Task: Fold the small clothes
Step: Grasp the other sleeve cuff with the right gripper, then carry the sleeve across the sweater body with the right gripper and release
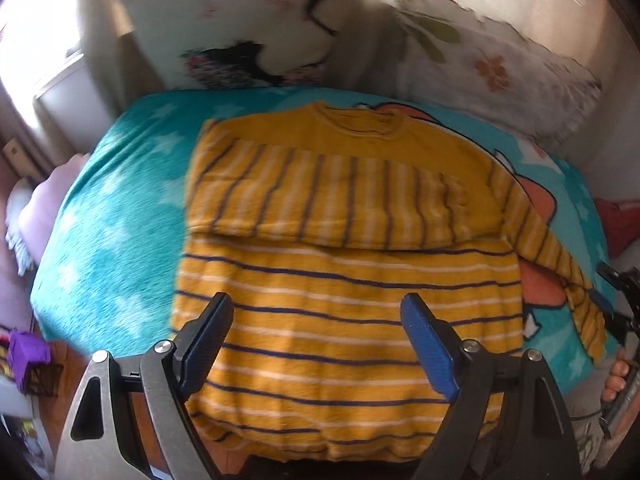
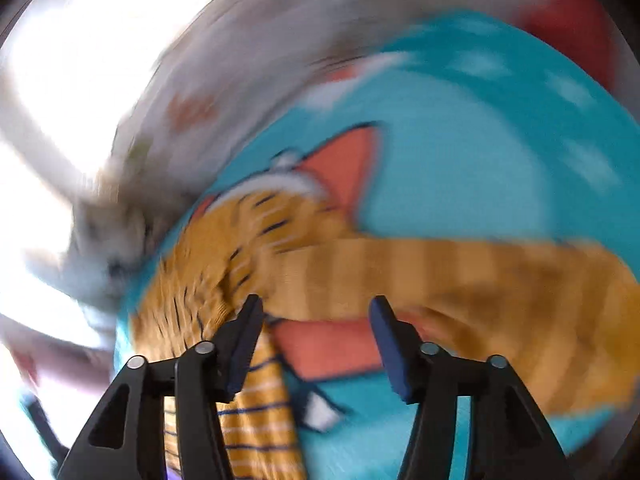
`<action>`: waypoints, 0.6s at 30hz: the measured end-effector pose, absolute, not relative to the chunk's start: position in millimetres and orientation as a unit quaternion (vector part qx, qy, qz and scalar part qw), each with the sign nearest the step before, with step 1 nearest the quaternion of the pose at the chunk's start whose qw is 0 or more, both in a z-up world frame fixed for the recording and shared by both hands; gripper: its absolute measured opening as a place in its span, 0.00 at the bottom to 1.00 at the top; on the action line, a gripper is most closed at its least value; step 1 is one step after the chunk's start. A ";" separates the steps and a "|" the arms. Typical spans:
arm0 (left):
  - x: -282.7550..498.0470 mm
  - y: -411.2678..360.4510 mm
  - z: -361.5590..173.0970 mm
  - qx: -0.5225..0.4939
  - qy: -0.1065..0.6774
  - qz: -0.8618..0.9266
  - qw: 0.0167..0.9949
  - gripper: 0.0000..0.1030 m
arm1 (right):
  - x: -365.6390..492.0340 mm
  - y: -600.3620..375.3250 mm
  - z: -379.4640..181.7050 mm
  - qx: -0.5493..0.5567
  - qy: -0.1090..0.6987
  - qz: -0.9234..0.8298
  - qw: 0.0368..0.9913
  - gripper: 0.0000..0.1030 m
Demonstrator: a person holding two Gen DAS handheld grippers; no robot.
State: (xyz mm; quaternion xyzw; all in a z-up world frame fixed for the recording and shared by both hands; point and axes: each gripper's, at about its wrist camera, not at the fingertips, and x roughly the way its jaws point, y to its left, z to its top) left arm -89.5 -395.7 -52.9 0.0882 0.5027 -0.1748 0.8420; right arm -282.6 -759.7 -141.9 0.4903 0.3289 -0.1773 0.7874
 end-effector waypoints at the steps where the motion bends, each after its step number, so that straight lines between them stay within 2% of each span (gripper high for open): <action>1: -90.8 -402.4 -53.6 0.093 0.503 -0.182 0.840 0.82 | -308.3 -769.9 -148.3 0.528 0.308 -0.190 0.768 0.65; 7: -108.8 -436.6 -45.8 0.120 0.489 -0.219 0.836 0.82 | -369.1 -809.4 -181.7 0.662 0.213 -0.220 0.684 0.70; 10: -117.4 -443.2 -38.9 0.124 0.480 -0.227 0.838 0.82 | -367.4 -828.0 -191.0 0.681 0.219 -0.253 0.652 0.70; 11: -120.6 -444.4 -37.1 0.124 0.477 -0.228 0.840 0.82 | -367.0 -834.1 -196.3 0.688 0.224 -0.261 0.639 0.66; 12: -122.3 -443.4 -35.8 0.124 0.475 -0.229 0.841 0.82 | -364.9 -837.5 -201.2 0.697 0.224 -0.266 0.626 0.61; 13: -123.8 -442.8 -34.5 0.121 0.474 -0.228 0.842 0.82 | -364.6 -839.9 -203.5 0.706 0.216 -0.272 0.618 0.45; 14: -124.4 -441.6 -33.4 0.117 0.472 -0.226 0.844 0.82 | -362.6 -842.5 -205.3 0.709 0.216 -0.281 0.610 0.17; 15: -124.4 -440.2 -32.1 0.113 0.472 -0.224 0.845 0.82 | -360.9 -845.0 -205.5 0.706 0.218 -0.282 0.611 0.09; 18: -123.1 -435.8 -27.5 0.102 0.468 -0.216 0.851 0.82 | -354.3 -855.2 -193.9 0.671 0.231 -0.282 0.646 0.06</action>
